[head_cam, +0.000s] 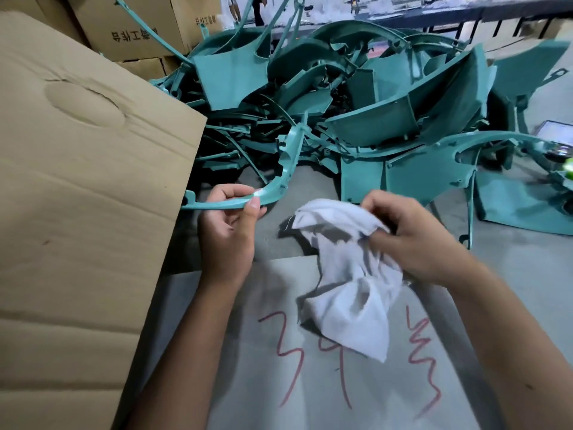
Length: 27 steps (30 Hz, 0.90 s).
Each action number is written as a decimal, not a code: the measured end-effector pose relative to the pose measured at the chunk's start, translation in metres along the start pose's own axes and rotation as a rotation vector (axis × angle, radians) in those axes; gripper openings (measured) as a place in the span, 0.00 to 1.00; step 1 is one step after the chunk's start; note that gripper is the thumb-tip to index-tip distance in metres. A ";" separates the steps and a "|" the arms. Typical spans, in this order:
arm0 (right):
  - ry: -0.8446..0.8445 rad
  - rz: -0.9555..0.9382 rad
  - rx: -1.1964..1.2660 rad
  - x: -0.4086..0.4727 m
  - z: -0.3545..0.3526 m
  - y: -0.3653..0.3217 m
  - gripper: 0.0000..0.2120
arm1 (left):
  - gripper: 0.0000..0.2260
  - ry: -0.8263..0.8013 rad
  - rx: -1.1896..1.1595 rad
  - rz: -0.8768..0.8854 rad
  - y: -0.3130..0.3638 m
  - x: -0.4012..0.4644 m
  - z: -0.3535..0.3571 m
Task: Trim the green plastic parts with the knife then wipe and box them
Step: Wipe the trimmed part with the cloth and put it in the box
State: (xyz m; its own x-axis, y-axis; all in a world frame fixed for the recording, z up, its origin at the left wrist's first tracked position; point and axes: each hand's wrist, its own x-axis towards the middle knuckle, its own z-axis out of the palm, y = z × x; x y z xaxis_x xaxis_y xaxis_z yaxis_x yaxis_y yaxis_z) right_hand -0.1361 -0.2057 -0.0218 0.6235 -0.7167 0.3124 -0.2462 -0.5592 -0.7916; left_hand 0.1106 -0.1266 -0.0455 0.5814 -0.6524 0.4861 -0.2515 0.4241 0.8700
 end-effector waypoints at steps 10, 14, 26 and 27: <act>1.173 -0.117 0.129 0.005 -0.002 0.018 0.20 | 0.07 -0.183 0.366 0.289 0.006 -0.019 0.011; 0.959 -0.248 -0.084 0.006 0.014 0.002 0.15 | 0.02 -0.215 0.470 0.342 0.013 -0.026 0.021; 0.381 -0.366 -0.432 0.008 0.043 -0.009 0.09 | 0.10 -0.199 0.396 0.476 0.030 -0.039 0.035; 0.447 -0.356 -0.355 0.006 0.037 -0.007 0.09 | 0.11 -0.180 0.354 0.448 0.030 -0.037 0.036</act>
State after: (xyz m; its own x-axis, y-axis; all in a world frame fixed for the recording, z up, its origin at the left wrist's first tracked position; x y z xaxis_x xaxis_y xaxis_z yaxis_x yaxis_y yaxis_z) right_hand -0.1033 -0.1905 -0.0340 0.3631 -0.5240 0.7705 -0.3594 -0.8416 -0.4030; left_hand 0.0537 -0.1127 -0.0347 0.2264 -0.5679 0.7914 -0.7023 0.4678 0.5366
